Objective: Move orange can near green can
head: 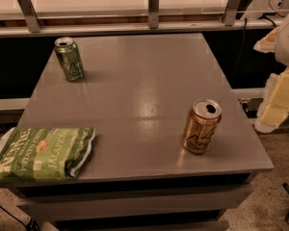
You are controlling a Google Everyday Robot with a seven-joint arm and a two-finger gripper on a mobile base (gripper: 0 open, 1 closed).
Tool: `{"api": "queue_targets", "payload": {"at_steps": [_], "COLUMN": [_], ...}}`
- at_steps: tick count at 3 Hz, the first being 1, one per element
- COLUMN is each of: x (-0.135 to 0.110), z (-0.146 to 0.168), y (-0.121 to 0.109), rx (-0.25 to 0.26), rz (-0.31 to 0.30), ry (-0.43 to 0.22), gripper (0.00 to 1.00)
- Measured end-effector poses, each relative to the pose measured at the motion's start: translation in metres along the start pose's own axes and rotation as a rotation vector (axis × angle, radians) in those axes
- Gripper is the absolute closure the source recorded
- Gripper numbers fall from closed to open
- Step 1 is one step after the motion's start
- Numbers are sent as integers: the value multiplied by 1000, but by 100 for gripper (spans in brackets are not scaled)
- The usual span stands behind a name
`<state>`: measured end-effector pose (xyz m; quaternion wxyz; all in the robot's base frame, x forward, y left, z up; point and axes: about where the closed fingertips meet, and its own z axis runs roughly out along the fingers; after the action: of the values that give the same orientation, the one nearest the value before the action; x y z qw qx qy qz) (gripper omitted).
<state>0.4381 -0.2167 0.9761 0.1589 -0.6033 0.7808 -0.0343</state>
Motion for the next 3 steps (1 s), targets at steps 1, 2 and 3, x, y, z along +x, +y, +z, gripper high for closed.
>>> {"api": "queue_targets", "payload": {"at_steps": [1,2,3], "x": [0,-10,-31], "z": [0,8,42], "y": [0,3,17], "rx": [0,-35,-106], "rz": [0,-11,-31], "ry": [0,-73,-260], "gripper": [0,0,0]}}
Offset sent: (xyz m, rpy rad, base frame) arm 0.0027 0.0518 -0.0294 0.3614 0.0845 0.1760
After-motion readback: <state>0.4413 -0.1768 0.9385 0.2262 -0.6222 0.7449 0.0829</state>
